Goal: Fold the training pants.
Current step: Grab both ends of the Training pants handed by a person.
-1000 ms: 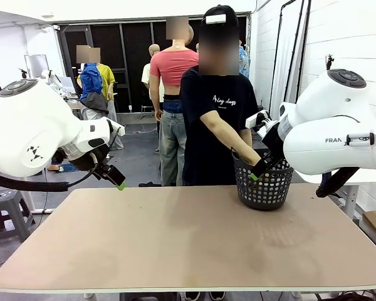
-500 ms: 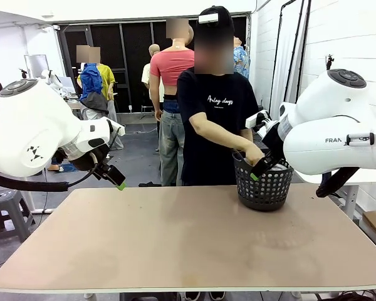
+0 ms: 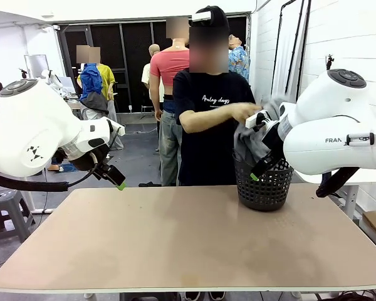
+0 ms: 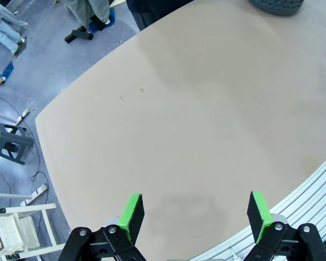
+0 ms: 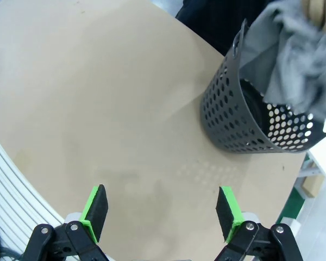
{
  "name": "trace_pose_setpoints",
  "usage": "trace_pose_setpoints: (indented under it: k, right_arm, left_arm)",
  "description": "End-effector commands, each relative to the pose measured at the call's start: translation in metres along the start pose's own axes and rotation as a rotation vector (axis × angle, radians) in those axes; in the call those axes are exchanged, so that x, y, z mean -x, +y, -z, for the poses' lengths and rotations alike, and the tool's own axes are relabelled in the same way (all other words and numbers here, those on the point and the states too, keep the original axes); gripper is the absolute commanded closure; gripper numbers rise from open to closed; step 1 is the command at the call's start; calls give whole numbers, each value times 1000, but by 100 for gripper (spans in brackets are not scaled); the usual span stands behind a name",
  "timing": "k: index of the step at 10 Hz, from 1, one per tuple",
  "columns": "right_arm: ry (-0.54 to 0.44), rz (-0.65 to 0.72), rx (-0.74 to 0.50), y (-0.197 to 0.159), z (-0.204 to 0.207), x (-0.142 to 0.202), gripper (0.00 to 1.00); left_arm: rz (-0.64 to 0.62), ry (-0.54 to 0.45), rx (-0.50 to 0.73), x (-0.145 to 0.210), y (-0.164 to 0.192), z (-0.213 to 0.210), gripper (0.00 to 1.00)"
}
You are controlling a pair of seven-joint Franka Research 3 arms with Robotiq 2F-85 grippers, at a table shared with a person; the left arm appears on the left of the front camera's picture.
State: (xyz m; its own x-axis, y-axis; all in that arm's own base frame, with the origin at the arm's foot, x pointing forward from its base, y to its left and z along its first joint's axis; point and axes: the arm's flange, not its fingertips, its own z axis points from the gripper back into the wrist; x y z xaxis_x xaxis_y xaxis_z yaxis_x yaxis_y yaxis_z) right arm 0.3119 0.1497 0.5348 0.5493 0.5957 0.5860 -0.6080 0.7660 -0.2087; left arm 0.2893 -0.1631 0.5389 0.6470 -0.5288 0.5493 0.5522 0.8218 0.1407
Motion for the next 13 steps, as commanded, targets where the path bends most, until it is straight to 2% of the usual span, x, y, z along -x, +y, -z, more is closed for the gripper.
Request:
trace_pose_setpoints:
  k: [1, 13]
  right_arm:
    - [-6, 3, 7, -1, 0, -1, 0]
    - [-6, 3, 7, -1, 0, -1, 0]
  left_arm:
    - [12, -4, 2, 0, 1, 2, 0]
    - [12, -4, 2, 0, 1, 2, 0]
